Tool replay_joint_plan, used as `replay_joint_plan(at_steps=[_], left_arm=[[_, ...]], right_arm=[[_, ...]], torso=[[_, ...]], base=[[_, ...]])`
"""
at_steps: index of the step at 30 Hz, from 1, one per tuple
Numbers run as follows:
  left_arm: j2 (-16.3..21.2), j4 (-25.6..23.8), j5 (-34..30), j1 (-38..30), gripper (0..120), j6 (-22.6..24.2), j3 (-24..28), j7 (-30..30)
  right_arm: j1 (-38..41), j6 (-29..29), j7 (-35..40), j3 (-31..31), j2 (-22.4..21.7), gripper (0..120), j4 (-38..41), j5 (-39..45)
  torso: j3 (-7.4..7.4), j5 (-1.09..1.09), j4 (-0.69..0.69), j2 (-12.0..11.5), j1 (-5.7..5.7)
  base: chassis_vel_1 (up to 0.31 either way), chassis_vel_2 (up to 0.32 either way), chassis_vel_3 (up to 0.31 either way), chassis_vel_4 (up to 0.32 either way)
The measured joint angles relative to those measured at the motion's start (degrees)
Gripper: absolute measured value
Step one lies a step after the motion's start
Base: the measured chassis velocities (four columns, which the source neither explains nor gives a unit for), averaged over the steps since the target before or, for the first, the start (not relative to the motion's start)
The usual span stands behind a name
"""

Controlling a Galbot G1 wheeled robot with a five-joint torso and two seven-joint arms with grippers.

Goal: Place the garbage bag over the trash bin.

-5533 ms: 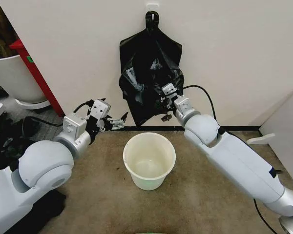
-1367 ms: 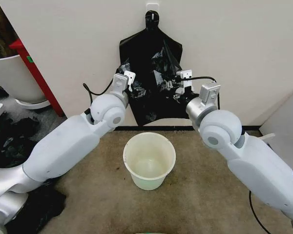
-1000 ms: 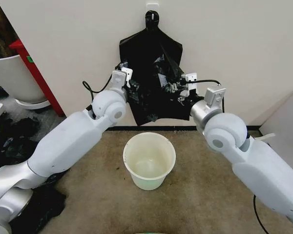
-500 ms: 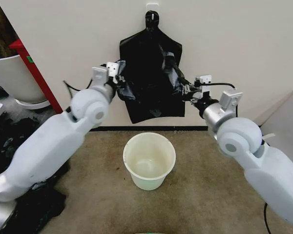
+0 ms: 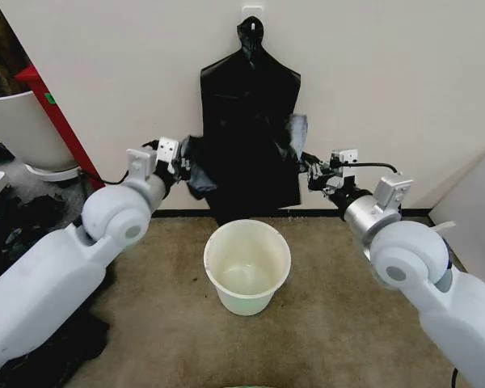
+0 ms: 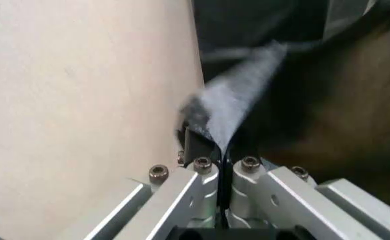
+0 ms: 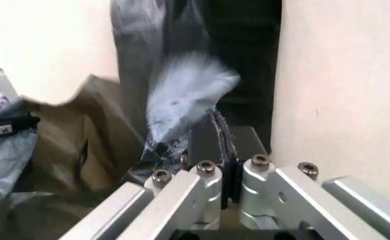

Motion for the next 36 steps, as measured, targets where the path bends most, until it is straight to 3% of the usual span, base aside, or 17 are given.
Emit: replay_joint_plan(at_steps=[5,10,15,18,26,29,32,36], left_arm=[[4.32,-3.96,0.33,0.51,0,-2.93,-1.66,4.52],[8.98,-9.75,-6.22,-2.37,0,-5.45,-2.27,7.54],[11.67,-14.02,-11.56,-2.96,0,-4.69,-2.83,7.0],[14.88,-17.82,-13.77,2.85,0,-3.32,-7.94,7.22],[14.91,-20.24,-18.18,13.63,0,-6.41,-16.44,7.34],[15.55,-20.68,-19.58,13.67,0,-8.18,-17.6,7.99],[16.13,-18.86,-21.39,10.82,0,-15.35,-16.83,10.12],[16.09,-17.97,-24.43,8.71,0,-19.17,-16.83,12.13]], right_arm=[[0.68,0.26,1.56,3.19,-2.67,0,4.46,4.41],[1.82,1.15,3.39,6.06,-6.52,0,10.35,10.33],[1.61,1.19,5.18,6.93,-7.64,0,12.58,14.59],[-0.17,1.24,7.02,6.62,-6.86,0,12.71,19.08],[-2.42,1.67,7.05,6.04,-5.23,0,12.61,20.79],[-0.83,2.03,7.0,8.07,-6.44,0,12.58,22.11],[2.14,3.11,5.62,12.27,-8.77,0,12.54,24.35],[2.62,4.63,3.23,15.22,-10.43,0,12.5,25.39]], torso=[[0.0,0.0,-0.02,0.0,0.0],[0.0,0.01,-0.03,0.0,0.0],[-0.01,0.0,-0.03,0.0,0.0],[0.0,0.02,-0.01,0.0,0.0],[0.0,0.01,-0.02,0.0,0.0],[0.0,0.01,0.0,0.0,0.0],[0.0,0.01,-0.02,0.0,0.0],[0.0,0.01,-0.02,0.0,0.0]], base=[[0.0,0.0,0.0,0.0],[0.0,0.0,0.0,0.0],[0.0,0.0,0.0,0.0],[0.0,0.0,0.0,0.0],[0.0,0.0,0.0,0.0],[0.0,0.0,0.0,0.0],[0.0,0.0,0.0,0.0],[0.0,0.0,0.0,0.0]])
